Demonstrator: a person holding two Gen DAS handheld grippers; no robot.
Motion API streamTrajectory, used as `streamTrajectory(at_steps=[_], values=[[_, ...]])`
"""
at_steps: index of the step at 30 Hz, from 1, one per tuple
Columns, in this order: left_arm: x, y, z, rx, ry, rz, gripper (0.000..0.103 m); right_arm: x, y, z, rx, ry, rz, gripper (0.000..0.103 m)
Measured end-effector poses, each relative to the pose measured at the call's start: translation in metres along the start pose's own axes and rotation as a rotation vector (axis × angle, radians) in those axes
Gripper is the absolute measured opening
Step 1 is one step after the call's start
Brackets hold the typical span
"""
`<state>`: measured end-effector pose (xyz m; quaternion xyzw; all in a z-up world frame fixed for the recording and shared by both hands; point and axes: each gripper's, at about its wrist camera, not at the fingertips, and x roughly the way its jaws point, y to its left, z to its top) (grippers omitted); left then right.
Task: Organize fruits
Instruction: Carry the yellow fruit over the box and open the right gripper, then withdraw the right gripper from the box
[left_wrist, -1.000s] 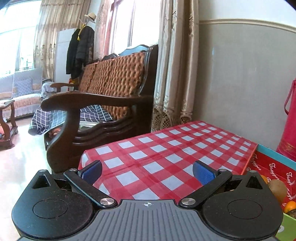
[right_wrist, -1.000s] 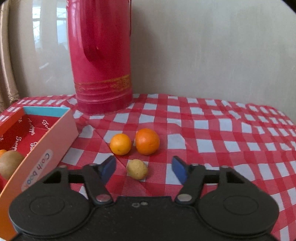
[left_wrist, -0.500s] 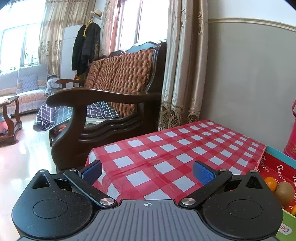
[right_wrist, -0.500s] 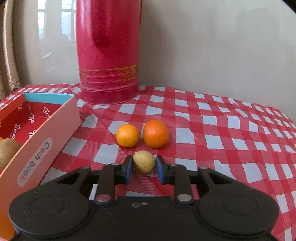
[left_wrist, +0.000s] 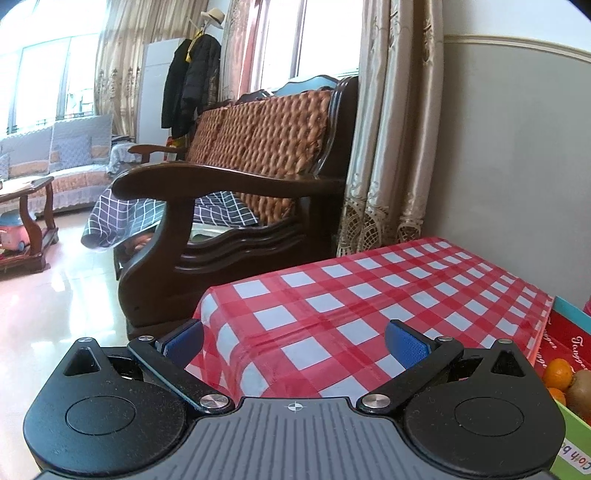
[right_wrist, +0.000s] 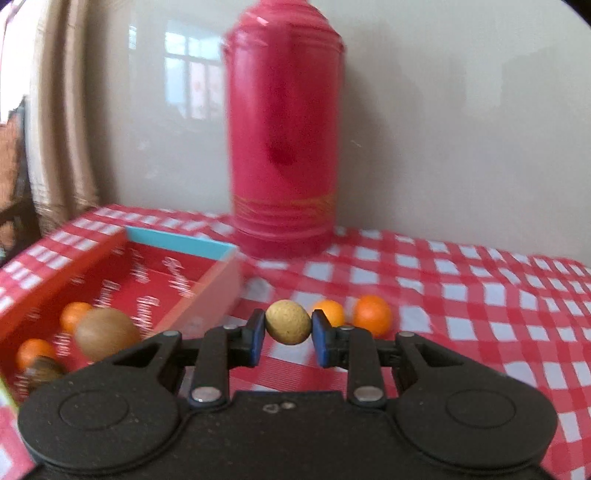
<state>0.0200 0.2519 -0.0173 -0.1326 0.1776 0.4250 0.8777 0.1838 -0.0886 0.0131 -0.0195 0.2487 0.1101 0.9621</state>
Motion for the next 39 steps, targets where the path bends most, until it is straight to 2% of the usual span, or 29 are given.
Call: streamTrajectory(at_steps=[3,10,14,16,20,21,23,25,27,31,36,39], values=[[0.001,0.002,0.000,0.001,0.000,0.008,0.103,-0.008,0.014,0.001,-0.024,-0.029,0.086,0.019],[-0.002,0.001,0.000,0.023,-0.015,0.014,0.103,-0.010,0.055,-0.004,-0.099,-0.033,0.245,0.018],[-0.003,0.001,0.000,0.030,-0.020,0.018,0.103,-0.011,0.076,-0.009,-0.160,-0.011,0.279,0.020],[-0.003,0.001,0.000,0.031,-0.021,0.020,0.103,-0.010,0.083,-0.012,-0.174,-0.001,0.288,0.024],[-0.003,0.001,0.000,0.030,-0.021,0.018,0.103,-0.014,0.083,-0.015,-0.176,-0.007,0.287,0.029],[-0.003,0.000,0.000,0.030,-0.021,0.017,0.103,-0.015,0.081,-0.015,-0.169,-0.013,0.284,0.036],[-0.004,-0.001,0.000,0.034,-0.025,0.010,0.103,-0.020,0.076,-0.014,-0.151,-0.039,0.266,0.057],[-0.007,-0.005,-0.001,0.047,-0.033,0.001,0.103,-0.025,0.069,-0.013,-0.136,-0.069,0.240,0.064],[-0.010,-0.009,-0.003,0.061,-0.042,-0.009,0.103,-0.029,0.061,-0.011,-0.125,-0.084,0.219,0.064],[-0.016,-0.021,-0.004,0.091,-0.053,-0.030,0.103,-0.033,0.044,-0.010,-0.085,-0.099,0.164,0.075],[-0.026,-0.033,-0.007,0.113,-0.063,-0.053,0.103,-0.035,0.020,-0.008,-0.024,-0.087,0.098,0.079],[-0.033,-0.042,-0.009,0.129,-0.070,-0.074,0.103,-0.038,0.006,-0.010,-0.006,-0.084,0.022,0.085]])
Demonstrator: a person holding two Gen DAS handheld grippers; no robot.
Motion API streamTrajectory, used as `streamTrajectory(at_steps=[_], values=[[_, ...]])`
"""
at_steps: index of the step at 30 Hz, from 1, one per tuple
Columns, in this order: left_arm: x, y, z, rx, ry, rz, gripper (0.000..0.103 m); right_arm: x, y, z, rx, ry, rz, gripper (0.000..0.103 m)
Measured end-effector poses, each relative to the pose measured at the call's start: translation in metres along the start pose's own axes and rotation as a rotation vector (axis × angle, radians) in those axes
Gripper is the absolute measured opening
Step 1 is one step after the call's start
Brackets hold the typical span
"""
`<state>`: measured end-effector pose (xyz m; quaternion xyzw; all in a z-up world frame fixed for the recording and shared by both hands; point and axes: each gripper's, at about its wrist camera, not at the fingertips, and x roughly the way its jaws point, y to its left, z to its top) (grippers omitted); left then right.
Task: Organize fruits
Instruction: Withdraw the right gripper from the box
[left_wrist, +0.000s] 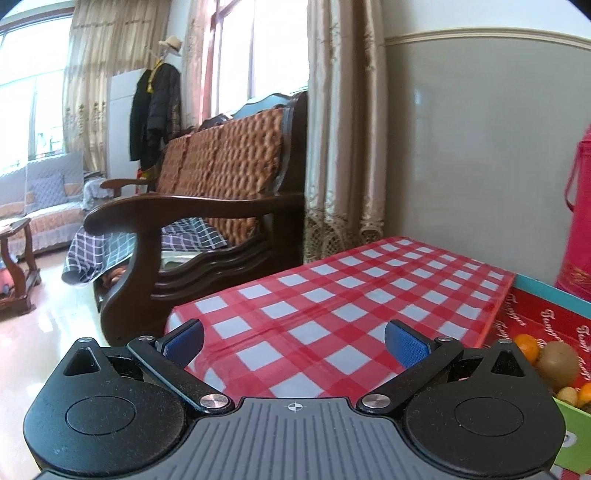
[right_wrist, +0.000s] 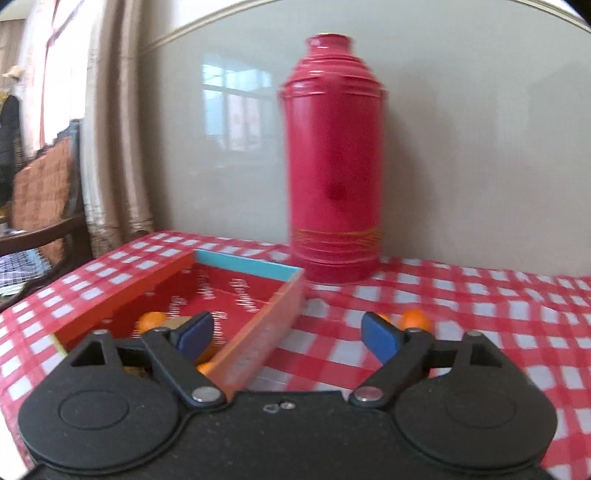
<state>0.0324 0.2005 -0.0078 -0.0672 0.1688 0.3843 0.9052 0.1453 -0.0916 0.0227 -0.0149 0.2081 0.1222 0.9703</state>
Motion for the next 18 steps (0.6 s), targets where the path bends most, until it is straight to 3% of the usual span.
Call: streamTrajectory(at_steps=[3,7,11,14,18], values=[[-0.007,-0.013,-0.001,0.041,-0.010,-0.027,0.103,-0.005,-0.015,-0.003,-0.004,-0.002,-0.104,0.087],[-0.019,-0.044,0.002,0.140,-0.039,-0.117,0.103,-0.015,-0.041,-0.008,0.034,0.003,-0.223,0.093],[-0.046,-0.082,0.012,0.193,-0.066,-0.255,0.103,-0.028,-0.070,-0.013,0.076,-0.017,-0.323,0.097],[-0.074,-0.120,0.020,0.269,-0.111,-0.375,0.103,-0.036,-0.090,-0.018,0.114,-0.012,-0.355,0.097],[-0.099,-0.169,0.025,0.360,-0.112,-0.537,0.103,-0.044,-0.112,-0.024,0.158,-0.009,-0.385,0.097]])
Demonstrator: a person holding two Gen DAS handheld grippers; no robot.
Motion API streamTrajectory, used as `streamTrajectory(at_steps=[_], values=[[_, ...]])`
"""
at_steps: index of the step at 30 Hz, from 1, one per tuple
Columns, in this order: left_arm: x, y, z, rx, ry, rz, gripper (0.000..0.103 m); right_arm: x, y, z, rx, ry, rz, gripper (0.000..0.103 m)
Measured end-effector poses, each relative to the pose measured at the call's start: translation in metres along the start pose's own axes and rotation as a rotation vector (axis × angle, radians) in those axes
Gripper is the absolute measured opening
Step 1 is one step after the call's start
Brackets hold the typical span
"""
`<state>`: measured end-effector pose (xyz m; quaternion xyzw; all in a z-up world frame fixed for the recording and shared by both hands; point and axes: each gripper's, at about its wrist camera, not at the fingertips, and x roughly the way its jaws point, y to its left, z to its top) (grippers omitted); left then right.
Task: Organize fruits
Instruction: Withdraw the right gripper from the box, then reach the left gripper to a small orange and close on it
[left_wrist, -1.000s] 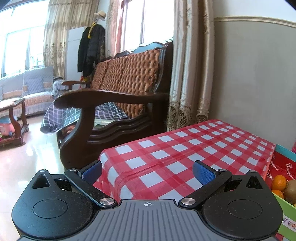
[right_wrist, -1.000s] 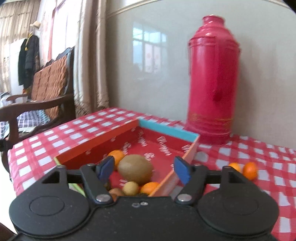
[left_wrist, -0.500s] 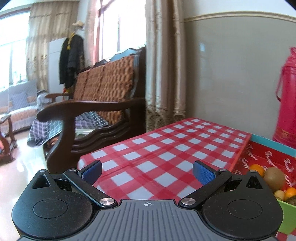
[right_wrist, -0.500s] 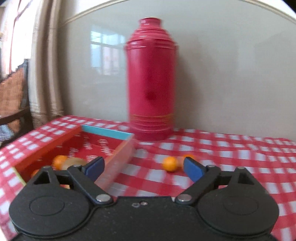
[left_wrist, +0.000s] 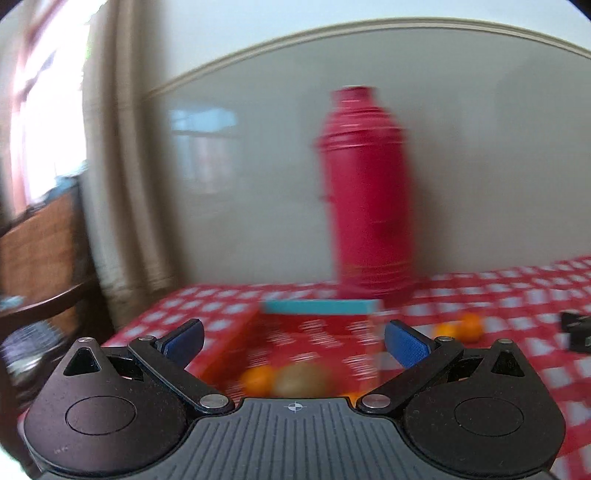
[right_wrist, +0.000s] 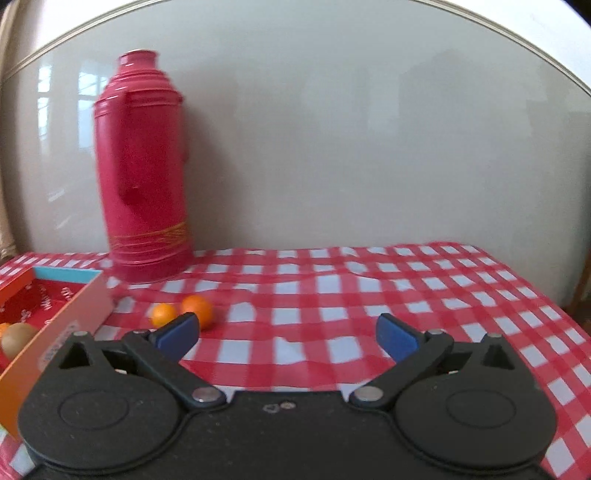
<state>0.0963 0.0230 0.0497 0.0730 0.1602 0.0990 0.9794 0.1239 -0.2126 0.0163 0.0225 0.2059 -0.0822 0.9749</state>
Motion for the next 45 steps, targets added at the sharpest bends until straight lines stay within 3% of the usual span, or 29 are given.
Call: streamTrajectory(at_steps=[7,15,20,34,38,45], values=[[0.031,-0.078,0.012,0.185,0.051,-0.113,0.103,-0.005,-0.026,-0.003,0.044,0.002,-0.019,0.097],[0.064,-0.116,0.008,0.248,0.084,-0.164,0.102,-0.008,-0.043,-0.004,0.073,-0.003,-0.046,0.097],[0.087,-0.129,0.002,0.293,0.111,-0.180,0.088,-0.006,-0.054,-0.005,0.106,0.003,-0.055,0.097],[0.139,-0.137,-0.003,0.204,0.234,-0.272,0.079,-0.003,-0.053,-0.005,0.123,0.004,-0.036,0.097],[0.150,-0.139,-0.007,0.208,0.268,-0.294,0.057,-0.004,-0.055,-0.004,0.140,0.000,-0.034,0.097],[0.163,-0.142,-0.012,0.204,0.284,-0.311,0.057,-0.002,-0.052,-0.005,0.143,0.003,-0.028,0.097]])
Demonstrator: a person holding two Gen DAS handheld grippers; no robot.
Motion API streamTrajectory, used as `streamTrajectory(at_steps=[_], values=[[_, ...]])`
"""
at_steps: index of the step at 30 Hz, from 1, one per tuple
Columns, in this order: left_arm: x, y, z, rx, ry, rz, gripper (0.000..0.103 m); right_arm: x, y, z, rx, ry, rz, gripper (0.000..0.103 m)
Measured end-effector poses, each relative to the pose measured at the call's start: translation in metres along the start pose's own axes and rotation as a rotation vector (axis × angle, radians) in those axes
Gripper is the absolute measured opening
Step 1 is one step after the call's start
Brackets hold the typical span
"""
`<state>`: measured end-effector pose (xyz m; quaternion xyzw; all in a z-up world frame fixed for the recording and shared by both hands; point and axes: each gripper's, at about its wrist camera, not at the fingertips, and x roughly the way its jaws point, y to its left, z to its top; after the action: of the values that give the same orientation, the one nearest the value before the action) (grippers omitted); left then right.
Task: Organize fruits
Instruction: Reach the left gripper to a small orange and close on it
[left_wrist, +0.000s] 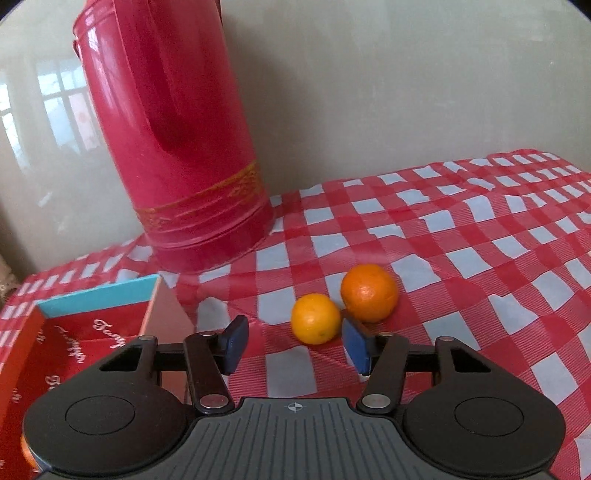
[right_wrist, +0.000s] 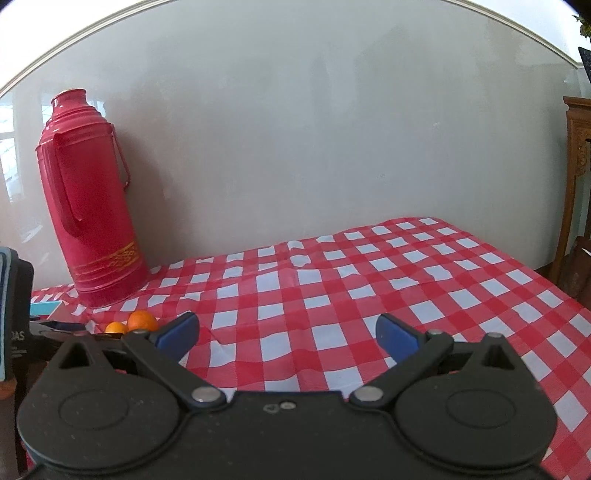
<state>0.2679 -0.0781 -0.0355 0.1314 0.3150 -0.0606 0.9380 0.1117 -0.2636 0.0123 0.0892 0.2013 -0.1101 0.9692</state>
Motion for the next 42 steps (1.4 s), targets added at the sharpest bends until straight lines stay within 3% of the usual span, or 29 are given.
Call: streamTrajectory(at_steps=[9,12,21,42], values=[[0.016,0.001,0.004,-0.008,0.013,-0.013,0.057,0.003,0.002,-0.001,-0.005,-0.001,-0.034,0.097],[0.019,0.001,0.005,-0.006,0.018,-0.021,0.048,0.004,0.001,-0.002,-0.004,-0.002,-0.046,0.097],[0.019,-0.004,0.005,0.005,0.008,-0.018,0.044,0.004,0.000,-0.001,-0.005,-0.013,-0.081,0.097],[0.018,-0.004,0.005,-0.003,0.008,-0.014,0.044,0.006,0.000,-0.004,-0.010,-0.006,-0.113,0.097]])
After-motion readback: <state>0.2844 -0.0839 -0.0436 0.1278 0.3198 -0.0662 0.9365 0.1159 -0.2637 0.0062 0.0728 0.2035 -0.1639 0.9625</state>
